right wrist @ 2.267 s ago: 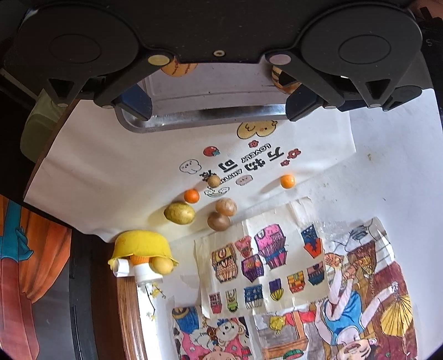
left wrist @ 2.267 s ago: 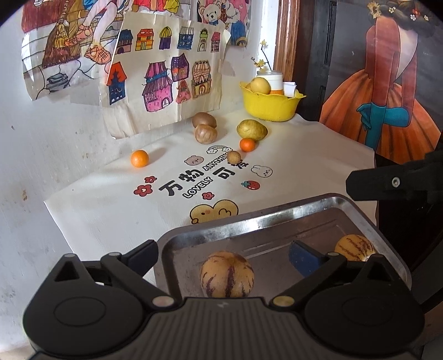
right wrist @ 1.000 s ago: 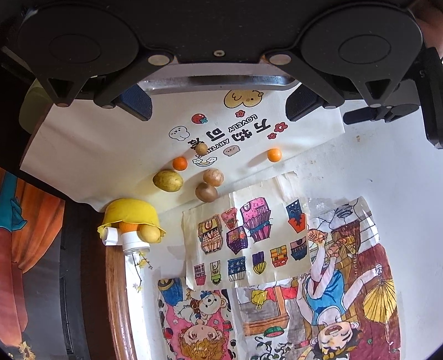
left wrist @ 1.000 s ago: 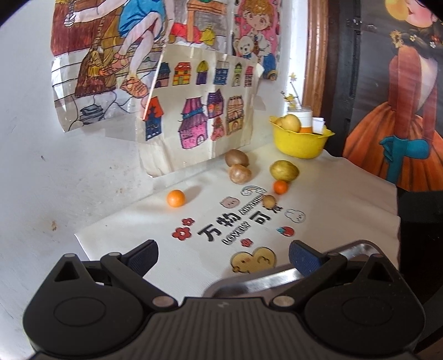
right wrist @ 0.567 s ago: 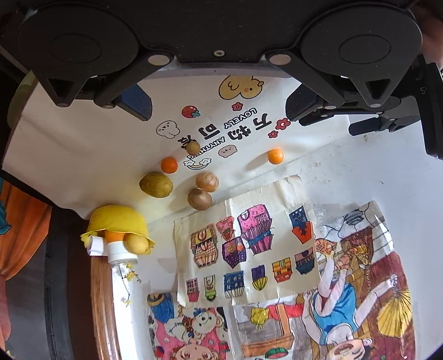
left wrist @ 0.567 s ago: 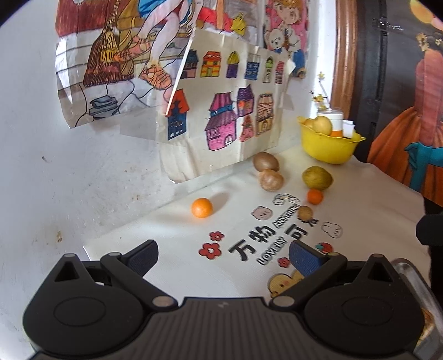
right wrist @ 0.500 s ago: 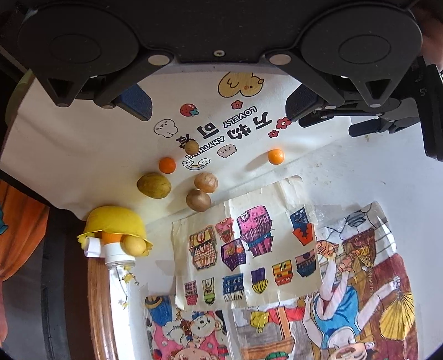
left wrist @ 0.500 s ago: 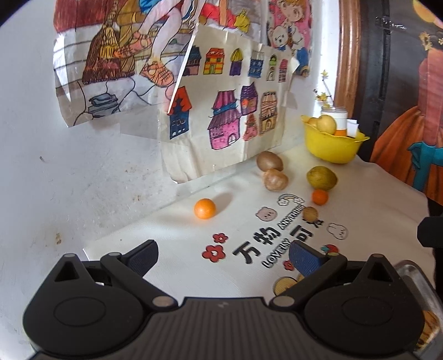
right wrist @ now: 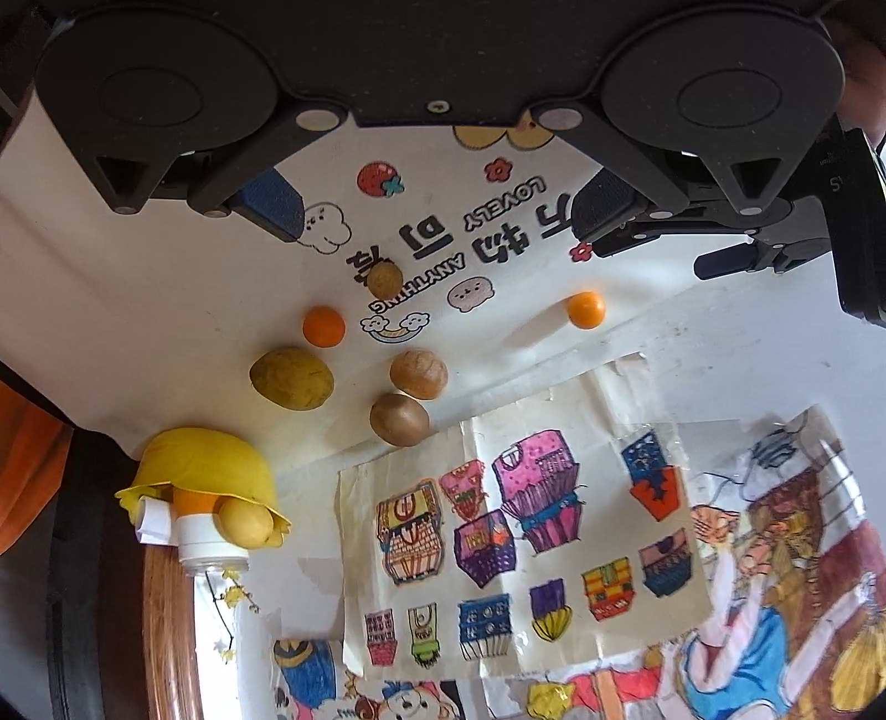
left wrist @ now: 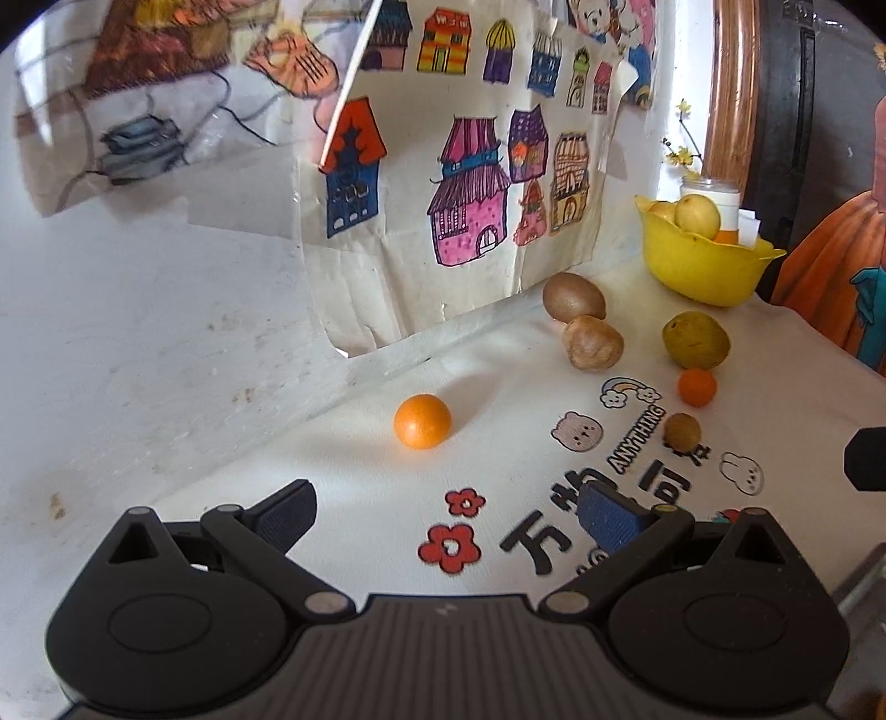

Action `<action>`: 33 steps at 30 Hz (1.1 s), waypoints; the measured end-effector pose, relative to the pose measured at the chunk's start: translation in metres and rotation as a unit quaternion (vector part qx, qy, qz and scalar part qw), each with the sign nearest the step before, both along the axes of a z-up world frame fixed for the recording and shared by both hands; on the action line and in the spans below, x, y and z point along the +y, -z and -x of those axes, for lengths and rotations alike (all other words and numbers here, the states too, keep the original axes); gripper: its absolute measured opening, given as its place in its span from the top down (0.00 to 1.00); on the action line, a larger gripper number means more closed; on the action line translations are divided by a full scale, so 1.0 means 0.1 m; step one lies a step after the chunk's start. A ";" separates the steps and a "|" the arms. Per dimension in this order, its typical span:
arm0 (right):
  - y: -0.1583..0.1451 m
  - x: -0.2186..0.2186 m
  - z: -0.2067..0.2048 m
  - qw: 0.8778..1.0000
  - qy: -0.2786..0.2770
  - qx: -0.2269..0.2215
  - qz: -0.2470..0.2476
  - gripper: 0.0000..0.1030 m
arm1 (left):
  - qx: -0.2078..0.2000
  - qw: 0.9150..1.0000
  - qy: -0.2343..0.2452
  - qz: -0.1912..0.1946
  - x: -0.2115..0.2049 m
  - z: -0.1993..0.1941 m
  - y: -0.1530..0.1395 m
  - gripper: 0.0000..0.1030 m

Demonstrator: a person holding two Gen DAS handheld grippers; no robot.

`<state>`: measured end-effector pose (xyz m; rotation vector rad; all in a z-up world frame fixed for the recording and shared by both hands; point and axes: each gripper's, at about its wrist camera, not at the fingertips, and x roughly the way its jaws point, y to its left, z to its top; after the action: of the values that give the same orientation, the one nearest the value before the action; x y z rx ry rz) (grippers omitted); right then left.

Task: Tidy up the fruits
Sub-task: 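Grasp the orange mandarin with the left gripper while the right tool approaches a small brown fruit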

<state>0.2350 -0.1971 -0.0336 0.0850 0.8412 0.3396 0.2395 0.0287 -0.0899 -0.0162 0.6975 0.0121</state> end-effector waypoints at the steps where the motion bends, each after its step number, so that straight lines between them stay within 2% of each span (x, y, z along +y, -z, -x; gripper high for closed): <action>1: 0.03 0.01 -0.05 1.000 0.000 0.002 0.001 0.01 | 0.001 1.000 0.000 -0.001 0.00 -0.05 0.02 0.01; 12: 0.42 0.11 -0.50 0.999 -0.004 0.031 0.002 0.01 | 0.018 1.000 -0.008 -0.002 0.06 -0.58 0.31 0.01; 24: 0.70 0.13 -0.76 0.999 -0.003 0.050 -0.002 0.01 | 0.030 0.999 -0.015 -0.014 0.06 -0.89 0.49 0.01; 29: 0.72 0.11 -0.79 0.999 -0.001 0.051 -0.002 0.01 | 0.030 0.999 -0.016 -0.016 0.04 -0.94 0.50 0.08; 32: 0.73 0.11 -0.79 0.999 -0.001 0.052 -0.002 0.01 | 0.024 0.999 -0.015 -0.018 0.04 -0.95 0.50 0.18; 33: 0.73 0.12 -0.79 0.999 -0.001 0.053 -0.002 0.01 | 0.022 0.999 -0.015 -0.018 0.03 -0.95 0.49 0.24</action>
<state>0.3140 -0.1855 -0.1069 0.1061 0.9452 0.3399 0.3347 0.0321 -0.1390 0.0082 0.7402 0.0541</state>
